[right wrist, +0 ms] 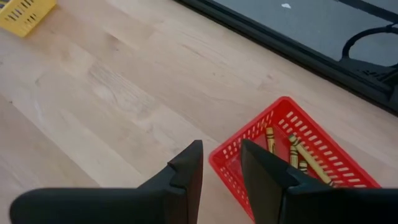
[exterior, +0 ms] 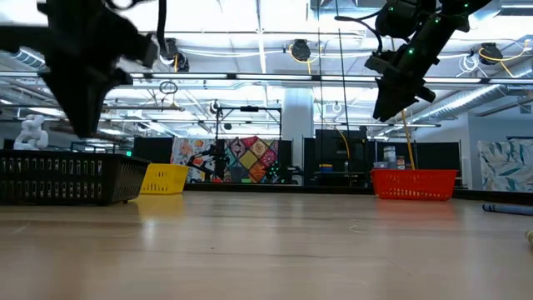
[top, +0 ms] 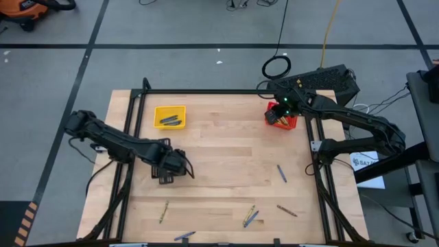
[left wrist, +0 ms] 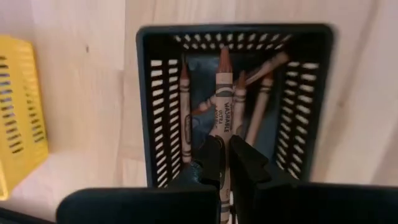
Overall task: Sort crayons
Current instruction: Put the brown crayon into the black bin, then put the blue crayon into the yellow bin
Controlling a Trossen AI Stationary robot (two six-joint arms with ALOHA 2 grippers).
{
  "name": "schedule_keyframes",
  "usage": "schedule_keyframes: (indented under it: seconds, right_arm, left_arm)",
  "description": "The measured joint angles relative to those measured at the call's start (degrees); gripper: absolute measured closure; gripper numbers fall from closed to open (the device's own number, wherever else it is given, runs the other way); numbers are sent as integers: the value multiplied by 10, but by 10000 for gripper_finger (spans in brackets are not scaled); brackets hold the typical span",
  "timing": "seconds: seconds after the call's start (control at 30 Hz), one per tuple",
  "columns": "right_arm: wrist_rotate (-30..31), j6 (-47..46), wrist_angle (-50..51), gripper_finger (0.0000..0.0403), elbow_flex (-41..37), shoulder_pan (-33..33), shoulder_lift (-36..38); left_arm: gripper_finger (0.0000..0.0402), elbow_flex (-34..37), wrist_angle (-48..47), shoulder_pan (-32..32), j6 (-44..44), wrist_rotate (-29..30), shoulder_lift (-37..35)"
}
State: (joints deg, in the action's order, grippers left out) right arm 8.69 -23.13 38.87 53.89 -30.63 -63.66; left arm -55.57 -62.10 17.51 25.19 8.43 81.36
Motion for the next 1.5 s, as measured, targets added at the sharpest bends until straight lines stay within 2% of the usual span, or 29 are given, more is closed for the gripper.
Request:
schedule_keyframes:
  seconds: [0.33,0.7,0.9,1.17,1.5]
  right_arm:
    - [0,-27,3,307,0,0,0]
    - [0,-32,4,307,0,0,0]
    - [0,-25,4,307,0,0,0]
    - [0,57,-5,307,0,0,0]
    - [-40,30,-13,307,0,0,0]
  left_arm:
    - [390,77,57,-14,16,-9,1]
    - [326,77,60,-14,30,-8,0]
    - [323,77,59,-5,30,-9,0]
    - [322,77,59,5,59,-9,0]
    - [322,77,62,42,75,-6,0]
